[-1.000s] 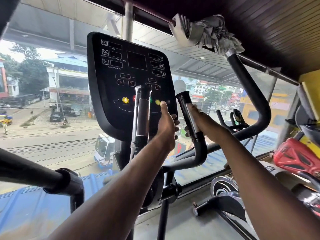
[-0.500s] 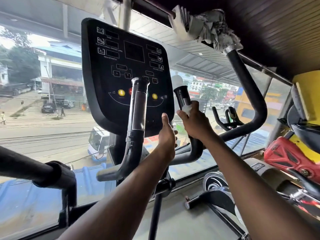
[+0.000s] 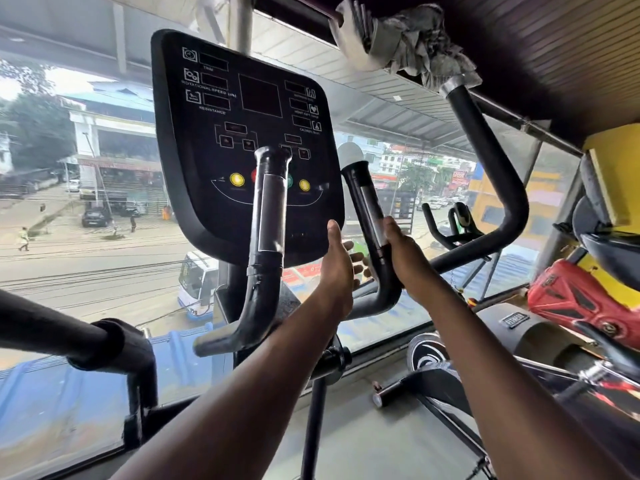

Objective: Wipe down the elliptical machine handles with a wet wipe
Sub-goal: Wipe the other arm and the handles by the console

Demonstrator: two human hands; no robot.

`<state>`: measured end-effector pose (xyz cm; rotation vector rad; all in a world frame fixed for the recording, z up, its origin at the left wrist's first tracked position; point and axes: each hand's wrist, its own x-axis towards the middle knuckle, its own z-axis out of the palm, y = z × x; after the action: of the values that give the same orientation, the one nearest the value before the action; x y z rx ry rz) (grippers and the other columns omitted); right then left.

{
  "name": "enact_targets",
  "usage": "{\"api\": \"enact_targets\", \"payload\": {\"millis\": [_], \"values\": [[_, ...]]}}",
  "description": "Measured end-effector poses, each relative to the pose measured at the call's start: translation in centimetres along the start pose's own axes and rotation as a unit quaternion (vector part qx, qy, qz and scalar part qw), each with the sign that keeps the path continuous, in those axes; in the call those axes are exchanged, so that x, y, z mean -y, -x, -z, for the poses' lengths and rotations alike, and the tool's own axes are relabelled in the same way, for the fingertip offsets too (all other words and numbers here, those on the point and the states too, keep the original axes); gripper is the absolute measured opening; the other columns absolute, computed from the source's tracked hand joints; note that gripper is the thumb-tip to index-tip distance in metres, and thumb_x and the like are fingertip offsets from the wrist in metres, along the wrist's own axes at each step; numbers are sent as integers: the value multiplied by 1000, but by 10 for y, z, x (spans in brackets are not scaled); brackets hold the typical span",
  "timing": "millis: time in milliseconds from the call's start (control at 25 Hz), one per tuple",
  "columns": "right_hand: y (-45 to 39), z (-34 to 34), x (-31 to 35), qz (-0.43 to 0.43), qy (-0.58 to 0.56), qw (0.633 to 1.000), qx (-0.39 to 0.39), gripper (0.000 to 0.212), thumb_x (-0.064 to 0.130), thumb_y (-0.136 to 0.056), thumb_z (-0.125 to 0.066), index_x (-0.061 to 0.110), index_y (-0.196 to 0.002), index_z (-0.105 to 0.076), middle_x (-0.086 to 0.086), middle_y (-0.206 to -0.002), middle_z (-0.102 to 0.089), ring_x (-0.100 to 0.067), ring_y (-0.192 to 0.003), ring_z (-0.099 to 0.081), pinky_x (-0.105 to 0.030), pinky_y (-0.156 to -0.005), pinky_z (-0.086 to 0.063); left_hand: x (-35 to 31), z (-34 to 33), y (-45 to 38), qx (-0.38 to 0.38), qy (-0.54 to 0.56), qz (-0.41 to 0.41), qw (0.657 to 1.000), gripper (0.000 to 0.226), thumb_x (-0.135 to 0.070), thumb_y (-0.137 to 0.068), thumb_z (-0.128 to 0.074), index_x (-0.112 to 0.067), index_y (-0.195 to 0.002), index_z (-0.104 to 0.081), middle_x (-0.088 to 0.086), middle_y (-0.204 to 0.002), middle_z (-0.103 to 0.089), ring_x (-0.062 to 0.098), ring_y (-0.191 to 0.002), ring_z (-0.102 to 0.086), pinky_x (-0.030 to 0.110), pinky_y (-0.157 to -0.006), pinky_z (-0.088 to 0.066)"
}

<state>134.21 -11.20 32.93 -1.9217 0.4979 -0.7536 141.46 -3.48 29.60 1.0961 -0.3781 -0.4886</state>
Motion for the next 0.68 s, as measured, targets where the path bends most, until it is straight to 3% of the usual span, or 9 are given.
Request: {"api": "enact_targets", "payload": {"millis": [80,160,280,360,440,520,600,680], "values": [[1,-5,-7,41,25,998,-49,46,49,-101,-30,18,-115,-61,-5,-102,-62,-20,-98,-58,-27,-75,-35,14,-5,7,48,0,25,999,82,-73,-92,-21,-6,-118,-62,11,-96,-68,22,-84,-64,30,-66,-52],[7,-18,-27,122,70,980,-144,43,38,-104,-31,7,-110,-60,-17,-100,-64,-31,-98,-60,-28,-74,-33,30,1,8,106,-11,23,994,83,-74,-91,-17,-9,-104,-67,7,-79,-65,20,-73,-60,27,-59,-50],[19,-36,-52,199,36,953,-223,41,35,-100,-30,4,-93,-58,-15,-83,-62,-35,-83,-60,-30,-68,-35,42,15,3,192,-61,-18,979,83,-70,-94,-8,-19,-80,-72,2,-72,-58,15,-72,-52,28,-69,-41],[18,-32,-48,194,44,954,-225,44,36,-99,-30,4,-93,-59,-16,-84,-63,-36,-84,-60,-33,-69,-38,44,21,-4,216,-76,-25,973,86,-78,-88,-14,-10,-87,-67,11,-85,-56,21,-84,-51,36,-83,-41],[11,-21,-28,148,115,968,-167,48,39,-103,-30,1,-104,-60,-21,-97,-64,-37,-94,-60,-35,-77,-41,47,21,-9,215,-96,-32,971,89,-86,-79,-22,-7,-95,-61,14,-91,-54,23,-89,-52,43,-97,-42],[-1,-16,-4,132,193,963,-133,46,39,-103,-29,3,-115,-55,-22,-110,-62,-37,-102,-59,-37,-83,-43,50,18,-9,193,-110,-38,974,89,-84,-82,-20,-8,-95,-63,9,-89,-61,17,-86,-58,39,-99,-42],[-12,-24,14,211,245,933,-158,40,37,-103,-33,8,-126,-46,-19,-118,-59,-40,-102,-60,-41,-81,-48,53,18,-9,178,-113,-26,977,91,-81,-85,-18,-8,-101,-70,9,-95,-70,19,-93,-66,38,-105,-43],[-15,-36,14,263,329,885,-199,48,35,-100,-41,7,-139,-35,-18,-121,-55,-40,-99,-61,-44,-74,-52,52,20,-9,176,-92,-13,980,95,-81,-85,-16,-8,-111,-71,15,-111,-71,28,-112,-64,45,-109,-42]]}}
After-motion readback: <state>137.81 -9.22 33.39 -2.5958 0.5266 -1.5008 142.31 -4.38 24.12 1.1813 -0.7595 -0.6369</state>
